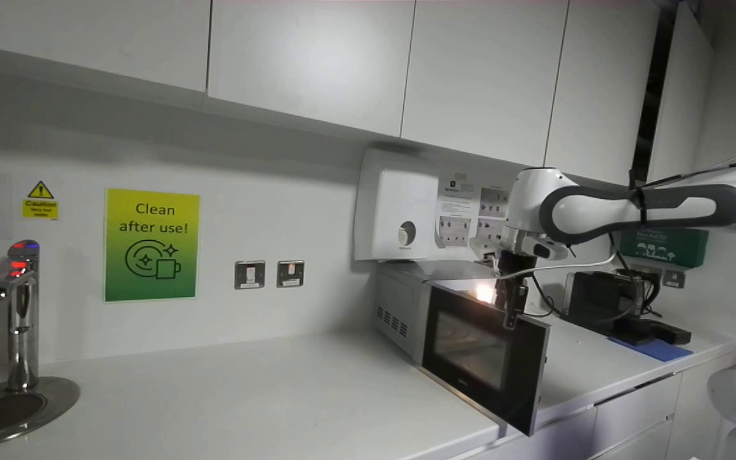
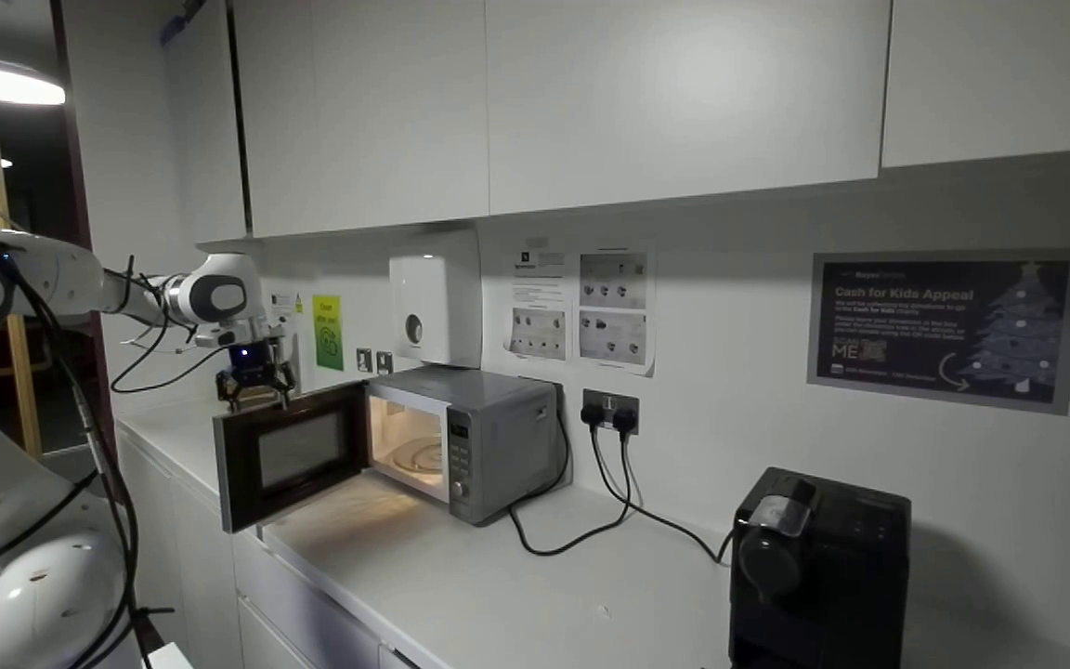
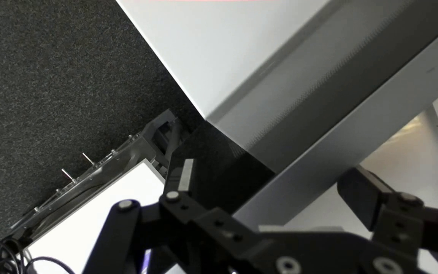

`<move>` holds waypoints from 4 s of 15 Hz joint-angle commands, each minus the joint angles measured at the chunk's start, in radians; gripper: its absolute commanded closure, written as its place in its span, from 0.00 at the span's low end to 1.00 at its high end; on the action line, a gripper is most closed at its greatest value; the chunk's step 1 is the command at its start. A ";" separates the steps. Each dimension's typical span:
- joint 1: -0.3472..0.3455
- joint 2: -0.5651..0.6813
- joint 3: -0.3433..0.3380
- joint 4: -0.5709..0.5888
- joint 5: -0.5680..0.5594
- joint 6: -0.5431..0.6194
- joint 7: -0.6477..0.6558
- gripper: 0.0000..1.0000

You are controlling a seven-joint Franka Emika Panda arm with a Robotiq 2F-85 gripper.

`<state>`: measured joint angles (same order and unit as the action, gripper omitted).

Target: Pull open the microwave door fully

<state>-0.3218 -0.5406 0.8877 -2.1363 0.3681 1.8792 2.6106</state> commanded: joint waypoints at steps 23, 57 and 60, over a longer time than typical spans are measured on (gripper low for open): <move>-0.082 -0.033 0.096 0.071 0.201 0.011 -0.001 0.00; -0.266 -0.193 0.119 0.252 0.187 -0.008 -0.002 0.00; -0.288 -0.235 0.105 0.248 0.194 -0.013 -0.002 0.00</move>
<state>-0.5699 -0.7186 1.0096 -1.9051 0.5438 1.8861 2.6087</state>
